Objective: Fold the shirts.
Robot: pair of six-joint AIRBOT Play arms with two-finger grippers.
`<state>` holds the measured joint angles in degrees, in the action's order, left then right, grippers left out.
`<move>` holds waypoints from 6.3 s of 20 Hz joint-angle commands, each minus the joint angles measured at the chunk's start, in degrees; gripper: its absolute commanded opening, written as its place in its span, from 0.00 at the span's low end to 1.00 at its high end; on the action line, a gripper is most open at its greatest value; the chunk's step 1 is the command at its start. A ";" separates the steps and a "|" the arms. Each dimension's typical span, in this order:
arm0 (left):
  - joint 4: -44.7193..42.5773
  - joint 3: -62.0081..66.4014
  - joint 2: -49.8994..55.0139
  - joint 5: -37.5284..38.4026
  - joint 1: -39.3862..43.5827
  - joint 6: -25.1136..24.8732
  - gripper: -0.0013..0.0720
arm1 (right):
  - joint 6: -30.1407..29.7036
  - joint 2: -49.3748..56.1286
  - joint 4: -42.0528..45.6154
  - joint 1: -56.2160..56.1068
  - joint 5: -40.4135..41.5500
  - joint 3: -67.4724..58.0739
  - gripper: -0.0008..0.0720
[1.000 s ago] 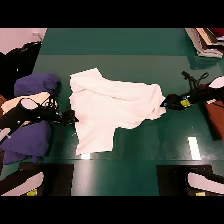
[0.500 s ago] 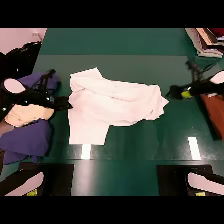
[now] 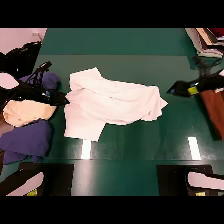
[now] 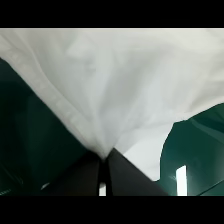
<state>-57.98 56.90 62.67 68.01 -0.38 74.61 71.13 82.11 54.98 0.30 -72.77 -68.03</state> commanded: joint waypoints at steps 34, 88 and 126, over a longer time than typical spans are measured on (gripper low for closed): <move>-0.02 0.17 -0.07 0.57 -0.02 0.13 0.06 | 10.34 -5.40 -4.50 0.79 8.85 11.61 0.60; -0.11 4.22 -9.88 6.36 -0.13 0.39 0.06 | 2.71 -25.59 4.35 25.88 -1.97 38.32 0.56; -0.11 11.58 -9.90 6.43 -0.13 2.71 0.06 | 1.20 -36.54 -2.08 21.35 -0.46 28.68 0.03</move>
<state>-58.15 64.03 52.84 75.50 -0.47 75.75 71.64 50.76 55.29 20.86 -69.49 -32.73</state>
